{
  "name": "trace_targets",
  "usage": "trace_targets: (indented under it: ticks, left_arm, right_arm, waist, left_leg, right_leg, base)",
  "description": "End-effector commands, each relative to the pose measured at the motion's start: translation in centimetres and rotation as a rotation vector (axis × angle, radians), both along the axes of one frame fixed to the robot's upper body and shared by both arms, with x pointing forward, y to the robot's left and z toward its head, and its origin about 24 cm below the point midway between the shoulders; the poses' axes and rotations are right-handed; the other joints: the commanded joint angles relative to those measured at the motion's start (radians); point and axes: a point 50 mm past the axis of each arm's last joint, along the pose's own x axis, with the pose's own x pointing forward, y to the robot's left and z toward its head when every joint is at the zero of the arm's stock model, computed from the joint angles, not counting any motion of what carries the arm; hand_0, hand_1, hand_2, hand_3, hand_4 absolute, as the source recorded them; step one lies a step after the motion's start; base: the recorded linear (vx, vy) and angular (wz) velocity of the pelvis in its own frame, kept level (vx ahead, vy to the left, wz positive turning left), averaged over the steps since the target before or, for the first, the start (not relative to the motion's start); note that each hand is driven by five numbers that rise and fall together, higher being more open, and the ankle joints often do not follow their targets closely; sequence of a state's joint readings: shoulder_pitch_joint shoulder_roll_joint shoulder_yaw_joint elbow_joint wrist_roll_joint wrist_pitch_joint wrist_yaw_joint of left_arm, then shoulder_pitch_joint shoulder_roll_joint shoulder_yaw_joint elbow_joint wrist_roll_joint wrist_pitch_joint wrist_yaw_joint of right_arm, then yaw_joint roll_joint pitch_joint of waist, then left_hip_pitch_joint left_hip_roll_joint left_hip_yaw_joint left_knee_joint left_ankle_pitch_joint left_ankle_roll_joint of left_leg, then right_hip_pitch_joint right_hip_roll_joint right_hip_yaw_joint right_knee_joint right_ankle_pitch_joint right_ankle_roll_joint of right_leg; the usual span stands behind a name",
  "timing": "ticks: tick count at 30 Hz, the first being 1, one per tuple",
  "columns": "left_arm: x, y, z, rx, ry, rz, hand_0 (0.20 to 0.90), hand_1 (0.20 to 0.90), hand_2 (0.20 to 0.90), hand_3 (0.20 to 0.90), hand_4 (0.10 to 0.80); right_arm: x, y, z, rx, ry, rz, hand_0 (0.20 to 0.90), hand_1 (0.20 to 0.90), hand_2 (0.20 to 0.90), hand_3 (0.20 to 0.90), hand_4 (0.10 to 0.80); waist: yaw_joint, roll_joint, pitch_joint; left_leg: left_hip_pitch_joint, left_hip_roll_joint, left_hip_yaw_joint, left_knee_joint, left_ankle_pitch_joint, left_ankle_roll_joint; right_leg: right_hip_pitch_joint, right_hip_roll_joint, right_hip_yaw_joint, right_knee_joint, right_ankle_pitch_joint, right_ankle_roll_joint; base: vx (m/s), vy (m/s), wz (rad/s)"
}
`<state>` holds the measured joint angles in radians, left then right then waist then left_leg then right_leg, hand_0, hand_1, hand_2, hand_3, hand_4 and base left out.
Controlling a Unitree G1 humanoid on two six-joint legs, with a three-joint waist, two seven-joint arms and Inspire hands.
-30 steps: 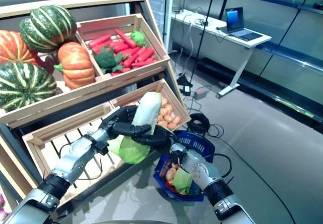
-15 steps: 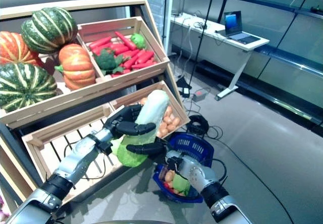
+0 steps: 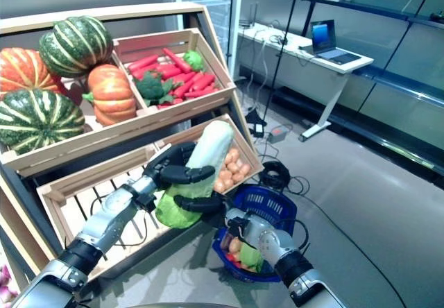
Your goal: Put vegetables into the basket
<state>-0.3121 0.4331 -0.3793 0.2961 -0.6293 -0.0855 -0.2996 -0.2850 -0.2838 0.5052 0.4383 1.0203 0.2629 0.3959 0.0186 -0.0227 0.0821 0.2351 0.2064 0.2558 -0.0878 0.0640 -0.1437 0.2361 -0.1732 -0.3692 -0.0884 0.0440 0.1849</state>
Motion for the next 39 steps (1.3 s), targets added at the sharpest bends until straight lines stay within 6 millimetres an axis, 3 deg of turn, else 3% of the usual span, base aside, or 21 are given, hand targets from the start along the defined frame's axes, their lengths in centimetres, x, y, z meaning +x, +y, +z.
trace_targets:
  ticks: [1, 7, 8, 9, 10, 18, 28, 35, 39]
  left_arm:
    - [2.2, -4.4, 8.1, -0.226, -0.311, -0.142, 0.3, 0.3, 0.3, 0.3, 0.4]
    - [2.2, -4.2, 7.4, -0.214, -0.282, -0.144, 0.3, 0.3, 0.3, 0.3, 0.4]
    - [2.2, -4.2, 7.4, -0.213, -0.28, -0.144, 0.349, 0.349, 0.349, 0.349, 0.433]
    - [2.2, -4.1, 7.3, -0.211, -0.274, -0.145, 0.514, 0.514, 0.514, 0.514, 0.543]
    - [2.2, -4.1, 7.2, -0.207, -0.266, -0.147, 0.9, 0.9, 0.9, 0.9, 0.8]
    - [2.3, -3.0, 6.8, -0.199, -0.254, -0.106, 0.9, 0.9, 0.9, 0.9, 0.8]
    - [2.4, -0.4, 6.3, -0.167, -0.249, 0.002, 0.9, 0.9, 0.9, 0.9, 0.8]
    - [2.4, 3.0, 5.8, -0.142, -0.265, 0.157, 0.9, 0.9, 0.9, 0.9, 0.8]
    - [2.3, 5.7, 5.5, -0.112, -0.278, 0.283, 0.9, 0.9, 0.9, 0.9, 0.8]
  right_arm:
    - [4.8, 3.1, 8.5, 0.3, -0.302, -0.08, 0.3, 0.3, 0.3, 0.3, 0.4]
    - [5.6, 1.7, 9.5, 0.277, -0.355, -0.161, 0.3, 0.3, 0.3, 0.3, 0.4]
    - [5.7, 1.7, 9.5, 0.277, -0.356, -0.165, 0.3, 0.3, 0.3, 0.3, 0.4]
    - [5.7, 1.5, 9.6, 0.277, -0.357, -0.175, 0.3, 0.3, 0.3, 0.3, 0.4]
    - [5.9, 1.2, 9.6, 0.27, -0.361, -0.189, 0.3, 0.3, 0.3, 0.3, 0.4]
    - [6.2, -0.8, 9.2, 0.233, -0.364, -0.268, 0.3, 0.3, 0.3, 0.3, 0.4]
    - [5.5, -4.3, 6.5, 0.168, -0.297, -0.389, 0.3, 0.3, 0.3, 0.3, 0.4]
    - [4.3, -8.1, 4.0, 0.112, -0.225, -0.519, 0.3, 0.3, 0.3, 0.3, 0.4]
    - [3.2, -11.3, 2.2, 0.064, -0.171, -0.627, 0.3, 0.3, 0.3, 0.3, 0.4]
  waist:
    - [0.008, 0.006, -0.039]
    - [0.008, 0.004, -0.039]
    - [0.008, 0.004, -0.039]
    - [0.008, 0.004, -0.039]
    - [0.007, 0.004, -0.038]
    - [0.004, 0.003, -0.039]
    - [-0.004, 0.003, -0.036]
    - [-0.012, 0.005, -0.029]
    - [-0.016, 0.005, -0.027]
  left_leg:
    - [-0.021, -0.016, -0.053, 0.001, -0.054, 0.017]
    - [-0.022, -0.014, -0.049, 0.001, -0.055, 0.018]
    - [-0.022, -0.014, -0.049, 0.001, -0.055, 0.018]
    - [-0.022, -0.014, -0.05, 0.001, -0.055, 0.019]
    - [-0.022, -0.014, -0.05, 0.001, -0.055, 0.019]
    - [-0.023, -0.012, -0.047, 0.001, -0.056, 0.019]
    - [-0.025, -0.009, -0.04, 0.001, -0.056, 0.019]
    - [-0.022, -0.006, -0.034, 0.001, -0.056, 0.016]
    - [-0.021, -0.003, -0.028, 0.001, -0.056, 0.014]
  right_leg:
    - [0.016, -0.015, -0.01, 0.013, -0.032, -0.047]
    - [0.013, -0.016, -0.006, 0.01, -0.028, -0.045]
    - [0.013, -0.015, -0.006, 0.01, -0.028, -0.045]
    - [0.012, -0.015, -0.006, 0.01, -0.027, -0.045]
    - [0.011, -0.015, -0.006, 0.01, -0.026, -0.044]
    - [0.008, -0.017, -0.003, 0.008, -0.024, -0.042]
    - [0.002, -0.016, 0.002, 0.007, -0.023, -0.039]
    - [0.002, -0.015, 0.005, 0.007, -0.024, -0.039]
    - [0.003, -0.014, 0.005, 0.005, -0.026, -0.038]
  base:
    - [0.0, 0.0, 0.0]
    - [0.0, 0.0, 0.0]
    - [0.0, 0.0, 0.0]
    - [0.0, 0.0, 0.0]
    - [0.0, 0.0, 0.0]
    - [0.002, -0.003, -0.01]
    - [0.001, -0.001, 0.0]
    - [0.01, -0.006, 0.0]
    - [0.046, -0.027, -0.01]
